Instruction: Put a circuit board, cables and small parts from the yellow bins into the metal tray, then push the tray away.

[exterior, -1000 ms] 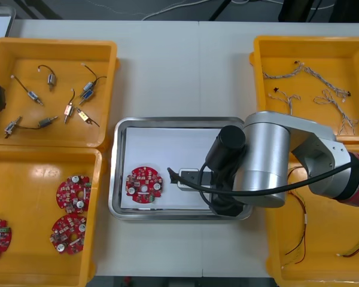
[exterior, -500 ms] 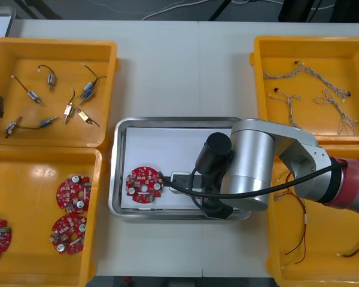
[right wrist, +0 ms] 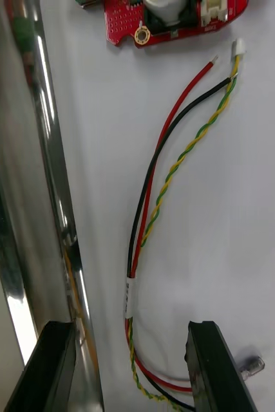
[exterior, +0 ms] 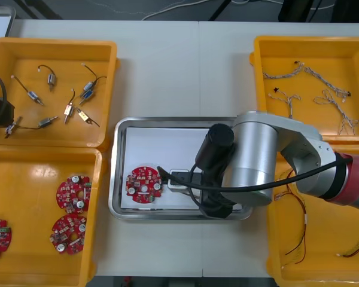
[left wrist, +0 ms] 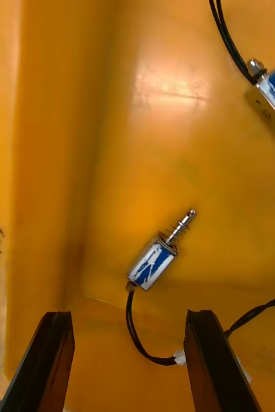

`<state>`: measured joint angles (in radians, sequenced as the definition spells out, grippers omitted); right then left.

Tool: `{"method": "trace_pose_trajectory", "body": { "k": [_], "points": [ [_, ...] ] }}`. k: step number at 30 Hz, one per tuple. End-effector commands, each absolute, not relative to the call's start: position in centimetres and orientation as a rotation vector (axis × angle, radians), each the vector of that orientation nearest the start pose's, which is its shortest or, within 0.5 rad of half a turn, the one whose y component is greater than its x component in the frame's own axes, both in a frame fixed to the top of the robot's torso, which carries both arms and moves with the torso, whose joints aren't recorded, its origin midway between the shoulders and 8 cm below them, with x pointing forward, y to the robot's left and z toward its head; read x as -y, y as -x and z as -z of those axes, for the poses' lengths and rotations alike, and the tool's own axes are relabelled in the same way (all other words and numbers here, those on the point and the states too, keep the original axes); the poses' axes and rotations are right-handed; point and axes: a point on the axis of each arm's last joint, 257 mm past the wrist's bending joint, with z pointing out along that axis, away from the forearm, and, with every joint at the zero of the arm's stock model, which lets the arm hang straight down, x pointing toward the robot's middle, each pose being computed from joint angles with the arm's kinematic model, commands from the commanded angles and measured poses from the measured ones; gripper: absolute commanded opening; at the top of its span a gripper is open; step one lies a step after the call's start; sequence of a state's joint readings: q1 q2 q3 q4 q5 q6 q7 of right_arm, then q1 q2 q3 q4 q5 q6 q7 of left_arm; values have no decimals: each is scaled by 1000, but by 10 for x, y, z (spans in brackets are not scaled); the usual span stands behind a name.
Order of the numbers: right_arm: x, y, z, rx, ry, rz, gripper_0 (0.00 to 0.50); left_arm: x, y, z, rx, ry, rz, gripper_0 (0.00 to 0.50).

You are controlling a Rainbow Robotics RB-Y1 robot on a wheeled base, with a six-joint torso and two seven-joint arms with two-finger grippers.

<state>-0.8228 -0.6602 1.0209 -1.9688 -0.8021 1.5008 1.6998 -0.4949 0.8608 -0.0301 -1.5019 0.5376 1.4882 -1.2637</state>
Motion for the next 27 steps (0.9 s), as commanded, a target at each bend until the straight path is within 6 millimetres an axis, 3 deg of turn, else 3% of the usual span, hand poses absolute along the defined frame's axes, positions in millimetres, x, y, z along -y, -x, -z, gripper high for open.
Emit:
{"method": "trace_pose_trajectory", "body": {
  "k": [1, 5, 13, 19, 27],
  "points": [
    [59, -378, 240, -2059, 1876, 152, 500, -459, -512, 201, -2595, 154, -328, 500],
    [73, -375, 211, -2098, 1844, 130, 500, -443, -515, 206, -2601, 107, -324, 500],
    [107, -378, 171, -2203, 1687, 63, 500, -430, -519, 211, -2604, 69, -339, 500],
    [137, -381, 158, -2320, 1469, -43, 500, -428, -526, 207, -2581, 43, -365, 500],
    [193, -371, 152, -2510, 1157, 21, 500, -430, -534, 196, -2549, 17, -391, 500]
  ]
}}
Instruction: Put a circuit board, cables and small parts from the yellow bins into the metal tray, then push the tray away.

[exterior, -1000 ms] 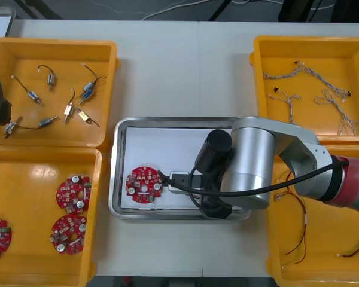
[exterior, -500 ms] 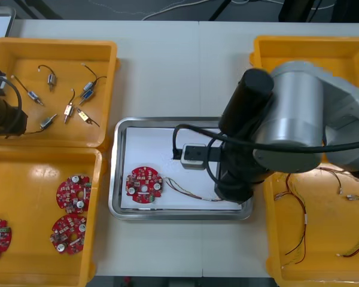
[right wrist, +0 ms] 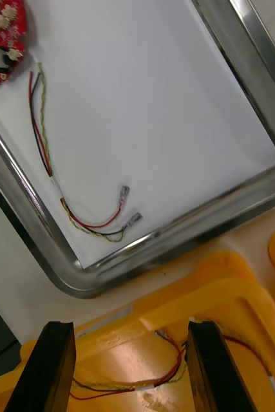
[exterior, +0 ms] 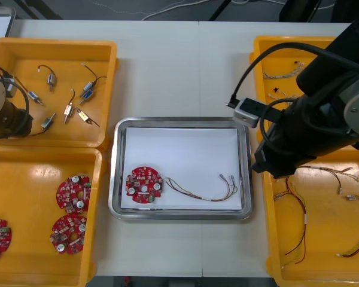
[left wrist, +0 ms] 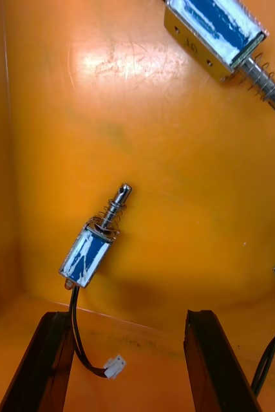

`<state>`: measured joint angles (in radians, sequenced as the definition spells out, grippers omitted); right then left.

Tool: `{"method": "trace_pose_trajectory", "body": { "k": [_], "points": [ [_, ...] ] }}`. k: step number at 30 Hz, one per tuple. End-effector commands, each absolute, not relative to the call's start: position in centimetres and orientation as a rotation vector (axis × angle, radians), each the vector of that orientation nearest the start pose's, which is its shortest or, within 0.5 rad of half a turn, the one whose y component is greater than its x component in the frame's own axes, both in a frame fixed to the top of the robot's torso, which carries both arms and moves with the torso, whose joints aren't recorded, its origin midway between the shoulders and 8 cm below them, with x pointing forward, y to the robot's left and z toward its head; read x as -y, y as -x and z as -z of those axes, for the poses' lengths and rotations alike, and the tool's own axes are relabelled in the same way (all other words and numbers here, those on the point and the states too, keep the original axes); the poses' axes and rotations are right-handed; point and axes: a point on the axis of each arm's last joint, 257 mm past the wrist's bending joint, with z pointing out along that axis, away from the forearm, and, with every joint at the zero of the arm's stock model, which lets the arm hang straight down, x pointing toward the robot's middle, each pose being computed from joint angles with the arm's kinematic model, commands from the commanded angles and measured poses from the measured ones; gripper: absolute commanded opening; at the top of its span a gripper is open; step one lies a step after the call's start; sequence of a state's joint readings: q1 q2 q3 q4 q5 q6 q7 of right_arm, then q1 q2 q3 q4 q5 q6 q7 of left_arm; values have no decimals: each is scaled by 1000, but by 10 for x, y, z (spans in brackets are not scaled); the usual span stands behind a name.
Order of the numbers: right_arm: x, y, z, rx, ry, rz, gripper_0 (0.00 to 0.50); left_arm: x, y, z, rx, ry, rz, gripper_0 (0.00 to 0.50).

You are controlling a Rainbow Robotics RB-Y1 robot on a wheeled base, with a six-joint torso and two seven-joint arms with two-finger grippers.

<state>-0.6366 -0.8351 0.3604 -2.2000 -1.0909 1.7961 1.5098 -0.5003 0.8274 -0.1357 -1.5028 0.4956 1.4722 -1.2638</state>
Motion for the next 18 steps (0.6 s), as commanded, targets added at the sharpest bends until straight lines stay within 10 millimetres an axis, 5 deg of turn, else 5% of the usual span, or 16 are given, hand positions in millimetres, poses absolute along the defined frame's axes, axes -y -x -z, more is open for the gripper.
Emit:
{"method": "trace_pose_trajectory", "body": {
  "k": [1, 18],
  "points": [
    [201, -370, 150, -2538, 1106, 26, 500, -432, -536, 193, -2542, 12, -405, 500],
    [289, -364, 131, -2710, 403, -14, 500, -452, -549, 202, -2522, -2, -420, 495]
  ]
}}
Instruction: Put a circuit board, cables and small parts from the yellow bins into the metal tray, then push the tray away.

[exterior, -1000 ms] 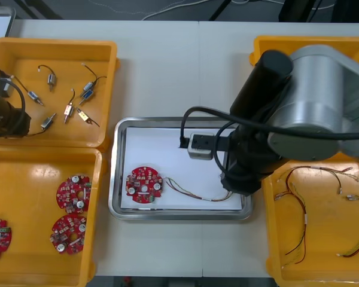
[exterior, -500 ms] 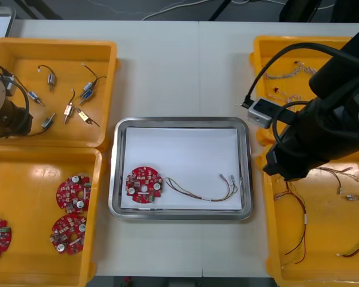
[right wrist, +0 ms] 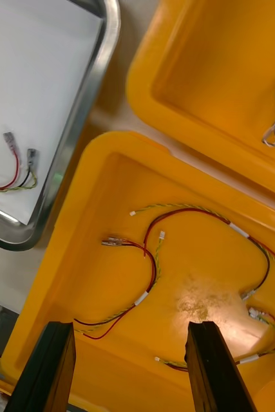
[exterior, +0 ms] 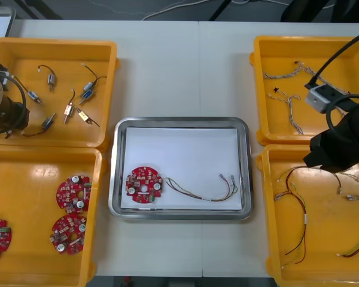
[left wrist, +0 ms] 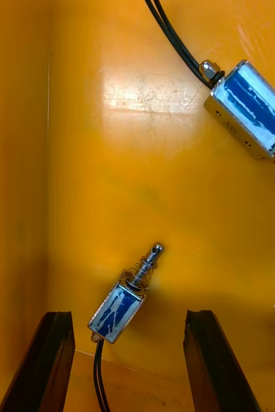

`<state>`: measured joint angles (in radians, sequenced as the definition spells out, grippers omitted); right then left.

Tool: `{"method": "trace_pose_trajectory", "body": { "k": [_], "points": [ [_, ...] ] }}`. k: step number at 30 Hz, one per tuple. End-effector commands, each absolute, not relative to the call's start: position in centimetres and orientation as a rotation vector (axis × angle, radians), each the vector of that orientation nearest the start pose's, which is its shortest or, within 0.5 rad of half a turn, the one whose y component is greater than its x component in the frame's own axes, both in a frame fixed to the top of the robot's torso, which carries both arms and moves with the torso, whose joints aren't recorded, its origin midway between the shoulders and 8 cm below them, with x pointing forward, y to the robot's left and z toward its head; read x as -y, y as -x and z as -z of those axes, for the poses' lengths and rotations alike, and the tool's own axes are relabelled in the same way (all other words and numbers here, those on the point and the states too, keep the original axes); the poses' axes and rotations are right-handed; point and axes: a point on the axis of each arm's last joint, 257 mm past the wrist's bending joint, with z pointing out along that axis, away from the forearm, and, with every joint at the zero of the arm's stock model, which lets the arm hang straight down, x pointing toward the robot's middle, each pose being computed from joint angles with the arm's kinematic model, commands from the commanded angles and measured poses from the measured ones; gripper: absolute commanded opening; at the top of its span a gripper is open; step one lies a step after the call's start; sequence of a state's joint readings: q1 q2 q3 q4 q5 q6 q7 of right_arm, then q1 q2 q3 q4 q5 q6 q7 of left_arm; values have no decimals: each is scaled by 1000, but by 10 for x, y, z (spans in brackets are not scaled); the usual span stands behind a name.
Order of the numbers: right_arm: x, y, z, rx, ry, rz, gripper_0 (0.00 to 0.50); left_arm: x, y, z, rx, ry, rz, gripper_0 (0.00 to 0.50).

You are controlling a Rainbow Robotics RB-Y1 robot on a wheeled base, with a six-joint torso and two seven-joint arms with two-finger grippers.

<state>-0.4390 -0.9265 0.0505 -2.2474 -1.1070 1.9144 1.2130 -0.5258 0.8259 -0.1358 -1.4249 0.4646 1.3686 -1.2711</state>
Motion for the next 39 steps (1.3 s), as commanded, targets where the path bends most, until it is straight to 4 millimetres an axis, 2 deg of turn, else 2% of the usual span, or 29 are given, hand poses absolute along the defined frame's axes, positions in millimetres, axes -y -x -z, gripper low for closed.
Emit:
{"method": "trace_pose_trajectory", "body": {
  "k": [1, 6, 11, 17, 23, 32, 39],
  "points": [
    [295, -363, 130, -2711, 361, -20, 500, -452, -549, 203, -2523, -2, -419, 493],
    [317, -366, 124, -2704, 243, -31, 500, -455, -550, 206, -2527, -10, -413, 495],
    [342, -380, 113, -2694, 142, -32, 500, -454, -550, 207, -2528, -19, -408, 495],
    [360, -400, 97, -2659, 80, 10, 500, -454, -550, 208, -2530, -17, -404, 494],
    [369, -413, 90, -2663, 24, -24, 500, -452, -549, 208, -2537, -13, -390, 494],
    [371, -417, 88, -2668, 10, -44, 500, -444, -534, 182, -2607, -15, -352, 494],
    [378, -421, 84, -2652, -7, -6, 500, -444, -528, 177, -2627, -33, -323, 496]
  ]
}}
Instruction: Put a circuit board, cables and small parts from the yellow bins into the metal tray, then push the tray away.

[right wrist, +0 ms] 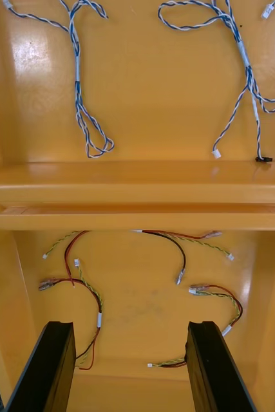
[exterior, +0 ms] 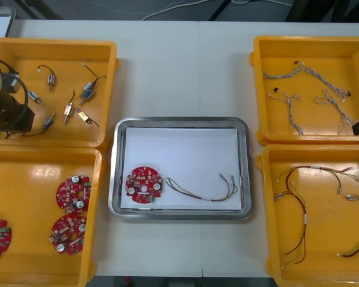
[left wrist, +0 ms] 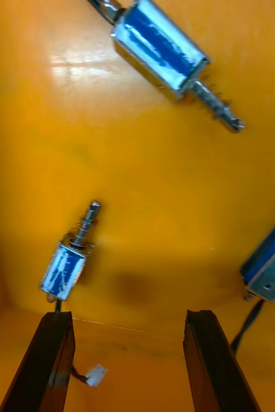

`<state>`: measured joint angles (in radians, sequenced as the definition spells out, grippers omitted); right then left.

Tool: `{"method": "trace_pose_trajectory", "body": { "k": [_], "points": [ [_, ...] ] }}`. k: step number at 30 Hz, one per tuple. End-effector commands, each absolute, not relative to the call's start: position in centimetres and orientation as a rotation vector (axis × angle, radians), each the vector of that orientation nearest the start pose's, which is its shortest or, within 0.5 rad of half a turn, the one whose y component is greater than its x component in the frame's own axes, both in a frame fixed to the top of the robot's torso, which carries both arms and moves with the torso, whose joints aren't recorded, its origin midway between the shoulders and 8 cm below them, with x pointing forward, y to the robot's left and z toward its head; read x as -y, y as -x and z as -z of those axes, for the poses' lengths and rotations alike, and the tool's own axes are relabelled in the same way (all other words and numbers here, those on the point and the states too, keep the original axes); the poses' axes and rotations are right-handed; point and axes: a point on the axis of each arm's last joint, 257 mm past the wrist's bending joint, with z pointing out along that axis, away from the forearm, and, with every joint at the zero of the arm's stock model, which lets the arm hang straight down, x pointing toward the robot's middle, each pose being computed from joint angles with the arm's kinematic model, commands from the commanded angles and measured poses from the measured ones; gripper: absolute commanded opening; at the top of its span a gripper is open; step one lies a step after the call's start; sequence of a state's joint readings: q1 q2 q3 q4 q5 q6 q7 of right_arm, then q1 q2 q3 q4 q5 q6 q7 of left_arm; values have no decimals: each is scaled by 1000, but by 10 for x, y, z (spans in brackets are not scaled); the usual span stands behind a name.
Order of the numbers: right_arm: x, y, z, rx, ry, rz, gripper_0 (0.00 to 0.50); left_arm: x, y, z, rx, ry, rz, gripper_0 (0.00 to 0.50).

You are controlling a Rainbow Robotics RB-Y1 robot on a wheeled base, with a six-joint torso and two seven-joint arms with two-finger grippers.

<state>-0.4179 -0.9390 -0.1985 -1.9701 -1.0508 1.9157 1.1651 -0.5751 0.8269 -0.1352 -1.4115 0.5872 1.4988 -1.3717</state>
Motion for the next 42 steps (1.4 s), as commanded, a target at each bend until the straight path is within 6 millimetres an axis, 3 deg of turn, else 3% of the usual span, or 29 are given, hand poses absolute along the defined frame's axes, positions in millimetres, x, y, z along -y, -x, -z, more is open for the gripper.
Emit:
{"method": "trace_pose_trajectory", "body": {
  "k": [1, 9, 28, 35, 42],
  "points": [
    [379, -422, 84, -2648, -10, 2, 500, -444, -526, 179, -2633, -33, -316, 496],
    [388, -434, 83, -2660, -47, -8, 500, -456, -515, 183, -2662, -52, -328, 495],
    [396, -515, 86, -2560, -61, 52, 500, -483, -502, 187, -2699, -29, -423, 468],
    [402, -545, 94, -2528, -40, 92, 500, -486, -502, 193, -2710, -24, -431, 457],
    [412, -558, 98, -2511, 46, 113, 500, -480, -502, 203, -2722, -18, -426, 449]
  ]
}}
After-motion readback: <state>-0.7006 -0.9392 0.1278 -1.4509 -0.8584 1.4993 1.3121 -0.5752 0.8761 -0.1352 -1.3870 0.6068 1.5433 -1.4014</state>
